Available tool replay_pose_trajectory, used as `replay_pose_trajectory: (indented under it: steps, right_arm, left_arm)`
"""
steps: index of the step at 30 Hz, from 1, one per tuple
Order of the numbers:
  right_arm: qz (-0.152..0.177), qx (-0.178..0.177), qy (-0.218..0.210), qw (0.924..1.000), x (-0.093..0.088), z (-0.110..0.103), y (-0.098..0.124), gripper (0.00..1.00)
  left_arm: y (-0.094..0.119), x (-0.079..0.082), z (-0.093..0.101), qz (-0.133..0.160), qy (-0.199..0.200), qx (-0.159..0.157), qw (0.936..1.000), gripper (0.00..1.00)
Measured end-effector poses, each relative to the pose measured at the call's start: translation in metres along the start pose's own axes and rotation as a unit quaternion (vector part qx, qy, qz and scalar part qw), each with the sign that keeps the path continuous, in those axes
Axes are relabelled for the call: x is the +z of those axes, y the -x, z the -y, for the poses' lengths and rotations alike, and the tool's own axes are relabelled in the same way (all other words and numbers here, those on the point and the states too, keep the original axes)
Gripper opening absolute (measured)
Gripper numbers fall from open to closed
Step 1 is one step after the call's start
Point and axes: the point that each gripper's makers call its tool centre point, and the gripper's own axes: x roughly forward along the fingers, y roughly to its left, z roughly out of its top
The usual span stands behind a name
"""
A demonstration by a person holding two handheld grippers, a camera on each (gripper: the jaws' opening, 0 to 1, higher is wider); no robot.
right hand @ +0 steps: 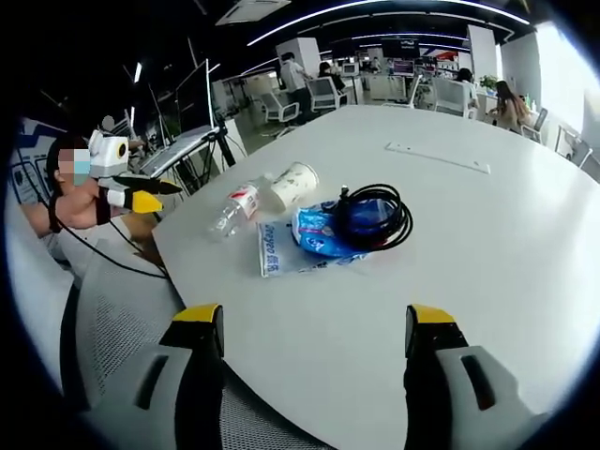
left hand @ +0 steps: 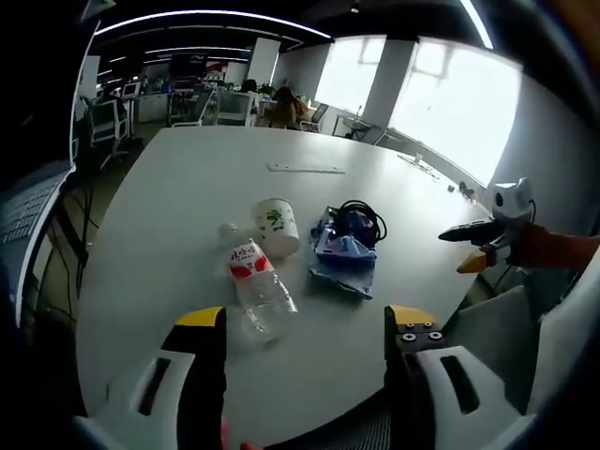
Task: Arrange the tabletop items into an orderly group along one side of the table until the central work area is clear of visible clutter.
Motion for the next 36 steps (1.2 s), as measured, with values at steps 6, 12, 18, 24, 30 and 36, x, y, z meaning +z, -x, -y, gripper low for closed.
replay_pose_trajectory:
  steps: [6, 12, 18, 24, 30, 36]
  right_arm:
    - [0.003, -0.005, -0.005, 1.0000, -0.002, 0.003, 0.003, 0.79]
    - [-0.005, -0.004, -0.003, 1.0000, -0.008, 0.003, 0.006, 0.79]
    - [-0.007, -0.005, -0.009, 0.9999, -0.012, 0.001, 0.009, 0.79]
    - [-0.006, -0.006, -0.009, 0.9999, -0.013, 0.000, 0.010, 0.79]
    - [-0.008, -0.007, -0.007, 0.9999, -0.015, 0.000, 0.011, 0.79]
    - [-0.008, -0.010, -0.007, 0.9999, -0.015, 0.000, 0.015, 0.79]
  left_arm:
    - [-0.005, 0.003, -0.002, 0.000, 0.003, 0.000, 1.0000, 0.69]
    - [-0.014, 0.006, -0.004, -0.002, -0.002, -0.004, 1.0000, 0.69]
    - [-0.018, 0.008, -0.008, -0.001, -0.001, -0.002, 1.0000, 0.68]
    - [-0.024, 0.010, -0.014, -0.004, -0.001, 0.000, 1.0000, 0.68]
    - [-0.029, 0.015, -0.019, -0.004, -0.002, 0.004, 1.0000, 0.67]
    - [-0.036, 0.018, -0.028, -0.007, -0.004, 0.010, 0.9999, 0.66]
